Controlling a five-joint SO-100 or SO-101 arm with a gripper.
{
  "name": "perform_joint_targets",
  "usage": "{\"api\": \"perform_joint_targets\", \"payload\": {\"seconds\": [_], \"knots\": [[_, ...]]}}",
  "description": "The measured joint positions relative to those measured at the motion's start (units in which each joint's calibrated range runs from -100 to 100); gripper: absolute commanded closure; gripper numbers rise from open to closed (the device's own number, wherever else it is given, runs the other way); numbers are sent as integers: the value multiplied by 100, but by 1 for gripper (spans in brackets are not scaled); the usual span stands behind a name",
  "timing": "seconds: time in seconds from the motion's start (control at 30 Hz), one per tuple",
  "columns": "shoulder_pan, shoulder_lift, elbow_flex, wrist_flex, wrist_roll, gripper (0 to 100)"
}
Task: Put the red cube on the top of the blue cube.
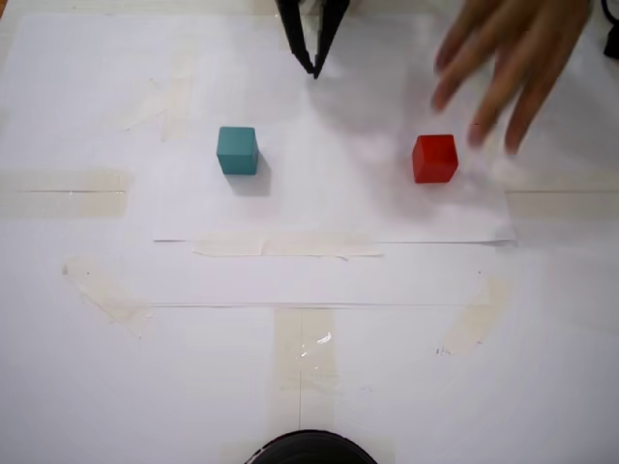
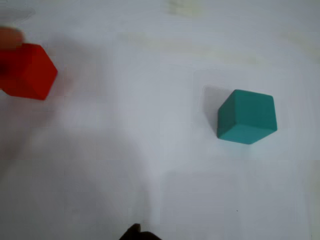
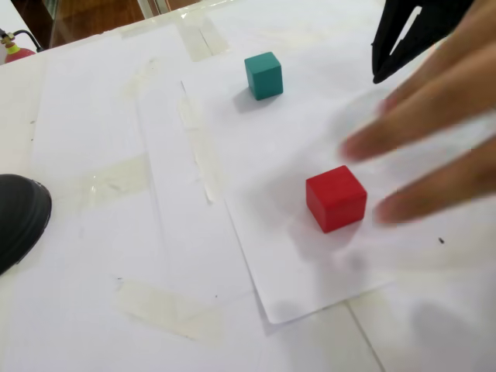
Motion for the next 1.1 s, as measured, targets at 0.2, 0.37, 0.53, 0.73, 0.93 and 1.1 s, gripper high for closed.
{"api": "perform_joint_targets", "payload": {"seconds": [0.2, 0.37, 0.53, 0.73, 0.93, 1.1], "knots": [[0, 0, 0, 0, 44, 100], [51, 0, 0, 0, 54, 100], [183, 0, 0, 0, 112, 100], [197, 0, 0, 0, 117, 100], [117, 0, 0, 16, 117, 100], [95, 0, 0, 89, 117, 100]]}}
